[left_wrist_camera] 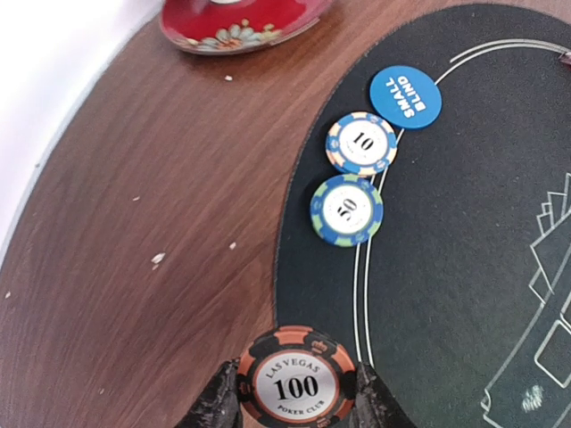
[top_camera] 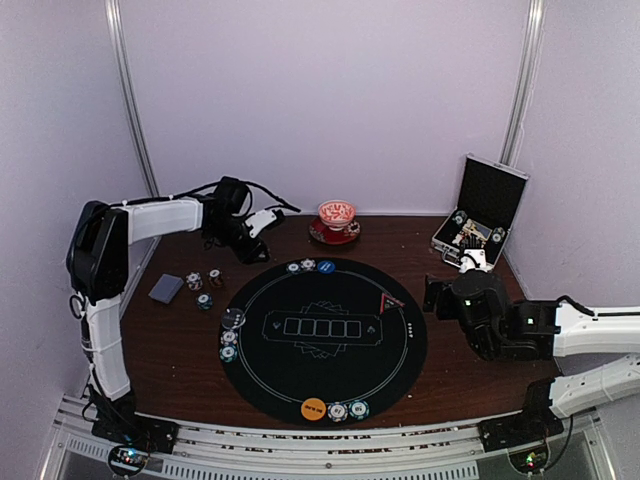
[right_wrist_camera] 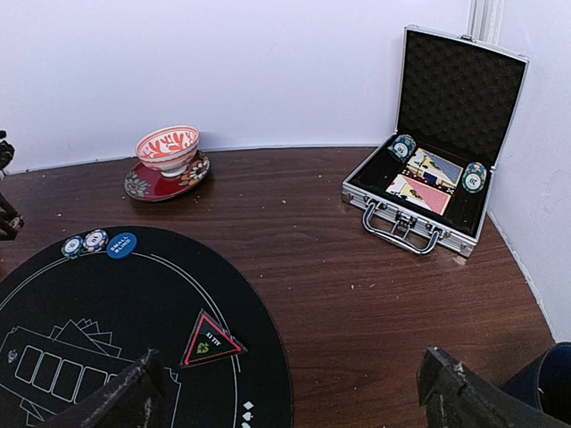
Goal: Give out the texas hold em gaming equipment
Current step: Place the poker chip in the small blind area.
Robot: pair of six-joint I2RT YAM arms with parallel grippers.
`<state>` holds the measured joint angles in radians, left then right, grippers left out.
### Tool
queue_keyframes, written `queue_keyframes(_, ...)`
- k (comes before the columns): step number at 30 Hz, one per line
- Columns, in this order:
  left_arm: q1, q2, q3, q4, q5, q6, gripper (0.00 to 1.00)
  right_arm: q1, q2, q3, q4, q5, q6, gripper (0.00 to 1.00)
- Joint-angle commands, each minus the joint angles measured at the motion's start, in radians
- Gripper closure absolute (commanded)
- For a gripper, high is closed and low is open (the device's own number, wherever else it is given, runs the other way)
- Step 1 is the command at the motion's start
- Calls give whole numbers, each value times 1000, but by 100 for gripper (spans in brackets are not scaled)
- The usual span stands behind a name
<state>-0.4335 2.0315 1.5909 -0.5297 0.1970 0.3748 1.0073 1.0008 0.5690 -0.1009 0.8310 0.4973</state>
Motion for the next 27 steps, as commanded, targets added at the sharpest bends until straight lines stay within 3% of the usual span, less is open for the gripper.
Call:
queue_keyframes(1, -34, 80, 76, -4, -22, -3, 77, -5, 4, 14, 1, 19, -3, 0)
queue_keyframes(8, -60, 176, 133, -7, -50, 12, 77, -5, 3, 14, 0, 16, -3, 0)
queue_keyframes(27, -63, 249, 162, 15, -84, 13, 76, -5, 5, 13, 1, 11, -4, 0)
